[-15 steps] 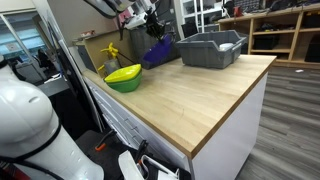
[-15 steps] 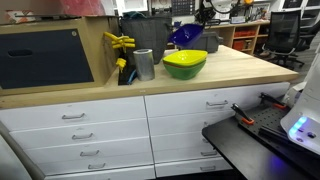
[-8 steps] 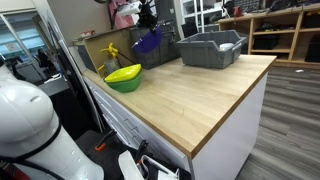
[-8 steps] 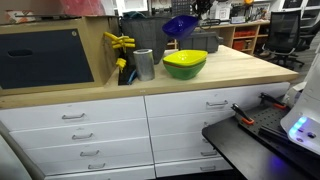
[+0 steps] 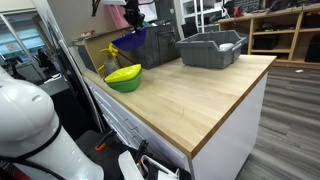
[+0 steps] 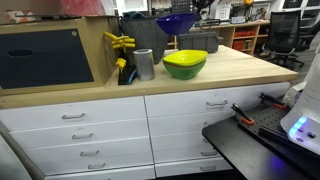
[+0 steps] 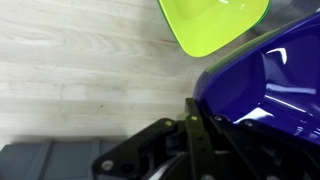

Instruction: Move the blue bowl forward, then put it in the yellow bowl, then move the bowls to the left

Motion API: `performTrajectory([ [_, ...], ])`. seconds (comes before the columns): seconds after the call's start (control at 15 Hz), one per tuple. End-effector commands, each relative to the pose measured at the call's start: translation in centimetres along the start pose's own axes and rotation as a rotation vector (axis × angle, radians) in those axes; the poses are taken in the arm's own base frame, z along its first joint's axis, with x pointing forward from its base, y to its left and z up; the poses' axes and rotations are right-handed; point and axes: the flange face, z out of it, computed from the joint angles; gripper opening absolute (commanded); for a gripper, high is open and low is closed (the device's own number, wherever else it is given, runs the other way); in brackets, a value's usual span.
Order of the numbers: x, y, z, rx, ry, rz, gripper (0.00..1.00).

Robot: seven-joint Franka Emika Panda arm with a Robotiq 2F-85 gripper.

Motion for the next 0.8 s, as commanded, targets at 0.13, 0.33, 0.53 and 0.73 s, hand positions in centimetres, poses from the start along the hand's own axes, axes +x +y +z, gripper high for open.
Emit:
performTrajectory([
  [0.13,-2.9,-0.5,2.3,0.067,-0.167,0.006,0.01],
  [0.33,-4.2,0.4,4.4,0.064,-0.262,0.002,0.01],
  [0.53,-5.3,2.1,6.6,0.025,-0.314,-0.041,0.01],
  [0.73,-6.0,3.8,9.1,-0.029,-0.325,-0.142,0.01],
])
